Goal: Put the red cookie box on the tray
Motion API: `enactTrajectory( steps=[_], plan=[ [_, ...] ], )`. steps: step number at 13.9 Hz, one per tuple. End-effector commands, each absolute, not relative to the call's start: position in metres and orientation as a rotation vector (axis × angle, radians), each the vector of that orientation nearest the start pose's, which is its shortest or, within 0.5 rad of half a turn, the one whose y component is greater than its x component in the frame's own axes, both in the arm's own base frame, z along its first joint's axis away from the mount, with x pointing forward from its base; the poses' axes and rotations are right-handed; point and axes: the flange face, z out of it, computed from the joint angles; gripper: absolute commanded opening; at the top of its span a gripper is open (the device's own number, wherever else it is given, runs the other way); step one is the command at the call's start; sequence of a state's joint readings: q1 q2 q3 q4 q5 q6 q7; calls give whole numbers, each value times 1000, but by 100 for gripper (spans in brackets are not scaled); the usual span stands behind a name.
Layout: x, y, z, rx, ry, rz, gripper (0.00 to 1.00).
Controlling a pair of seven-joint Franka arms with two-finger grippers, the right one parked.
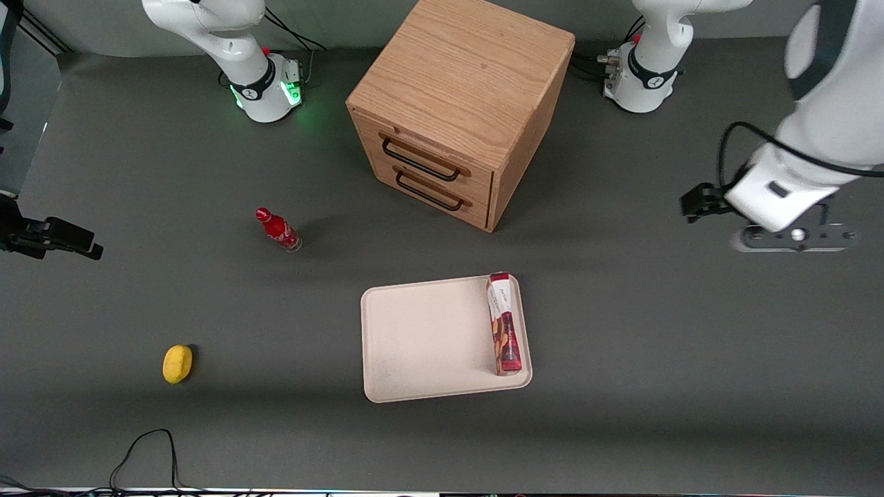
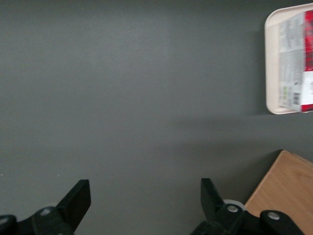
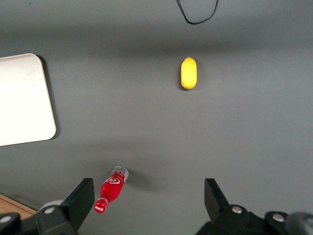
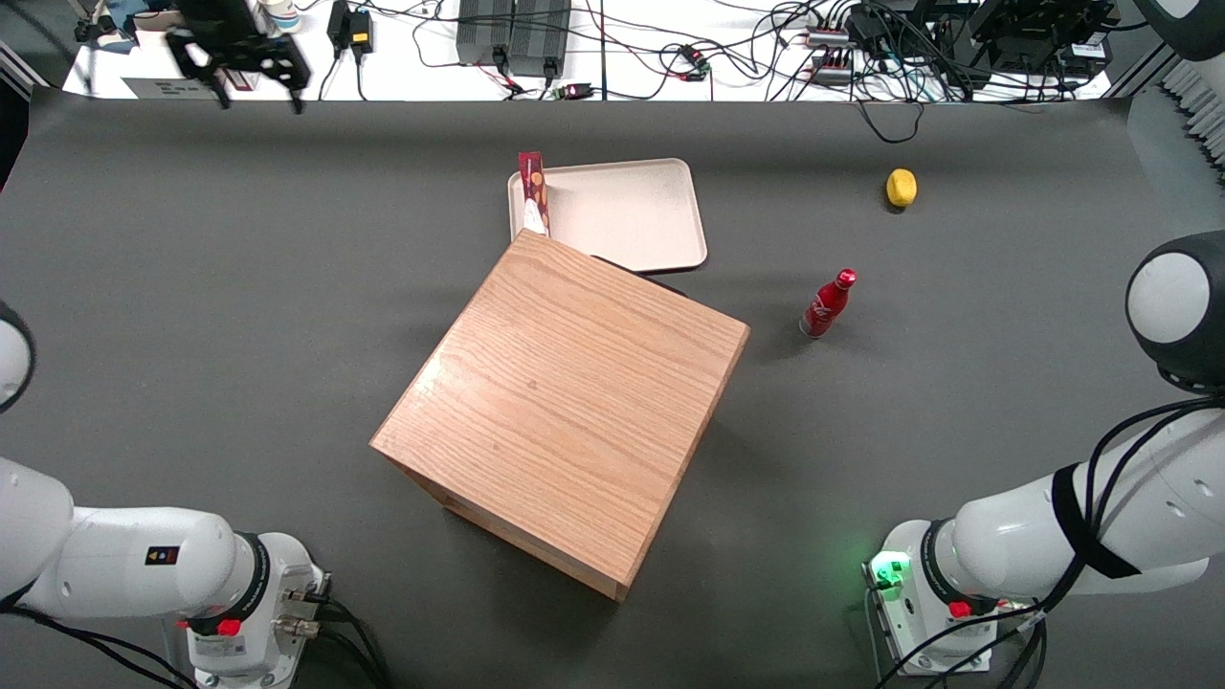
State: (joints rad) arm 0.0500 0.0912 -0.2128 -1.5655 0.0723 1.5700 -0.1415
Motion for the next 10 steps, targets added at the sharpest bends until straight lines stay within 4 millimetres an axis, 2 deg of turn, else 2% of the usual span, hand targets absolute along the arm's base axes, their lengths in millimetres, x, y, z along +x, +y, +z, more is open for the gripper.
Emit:
enactTrajectory(
  steps=[1,6,7,10],
  plan=[
    [568,-59,569,-3095,57,91,100],
    [574,-40,558,-3098,8,57,100],
    [576,-25,559,-3098,-32,42,100],
    [578,-17,561,-3108,-12,19,100]
  ],
)
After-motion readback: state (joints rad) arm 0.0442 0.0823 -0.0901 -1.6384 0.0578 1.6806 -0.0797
